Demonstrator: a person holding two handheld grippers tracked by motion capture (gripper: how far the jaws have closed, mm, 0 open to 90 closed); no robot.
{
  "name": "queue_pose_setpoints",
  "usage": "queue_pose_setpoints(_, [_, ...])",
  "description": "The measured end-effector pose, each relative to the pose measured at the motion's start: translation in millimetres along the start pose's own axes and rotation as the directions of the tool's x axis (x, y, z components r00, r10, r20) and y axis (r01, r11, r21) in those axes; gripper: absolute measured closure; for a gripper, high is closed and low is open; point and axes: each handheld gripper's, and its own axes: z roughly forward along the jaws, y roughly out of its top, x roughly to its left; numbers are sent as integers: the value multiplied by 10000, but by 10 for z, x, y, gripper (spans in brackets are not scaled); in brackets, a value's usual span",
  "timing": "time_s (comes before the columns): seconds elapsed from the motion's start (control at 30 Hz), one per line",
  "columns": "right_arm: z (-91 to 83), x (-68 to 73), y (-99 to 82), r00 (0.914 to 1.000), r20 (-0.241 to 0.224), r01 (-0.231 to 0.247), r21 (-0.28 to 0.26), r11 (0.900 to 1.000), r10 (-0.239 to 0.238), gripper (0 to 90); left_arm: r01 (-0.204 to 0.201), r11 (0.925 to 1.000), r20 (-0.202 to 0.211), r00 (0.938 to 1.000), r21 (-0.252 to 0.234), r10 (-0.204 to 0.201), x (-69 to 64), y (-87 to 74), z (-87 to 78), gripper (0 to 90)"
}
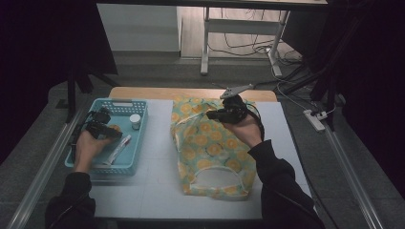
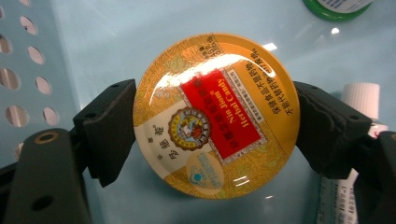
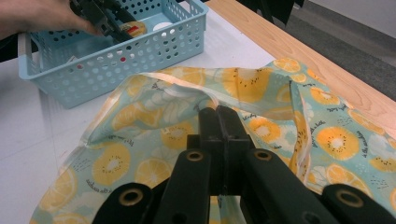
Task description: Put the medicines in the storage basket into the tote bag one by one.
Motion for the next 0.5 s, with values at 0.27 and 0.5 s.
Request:
queue_pose_setpoints(0.27, [-20, -10, -5, 10000, 45, -14, -61, 10000, 14, 900, 146, 9978, 347, 9993, -646, -124, 15, -15, -104, 207])
queue_pose_setpoints(0.5, [-24, -29, -13, 9999, 85, -58, -86, 9999, 59, 900, -275, 9914, 616, 9975, -1280, 357, -62, -10, -245, 207])
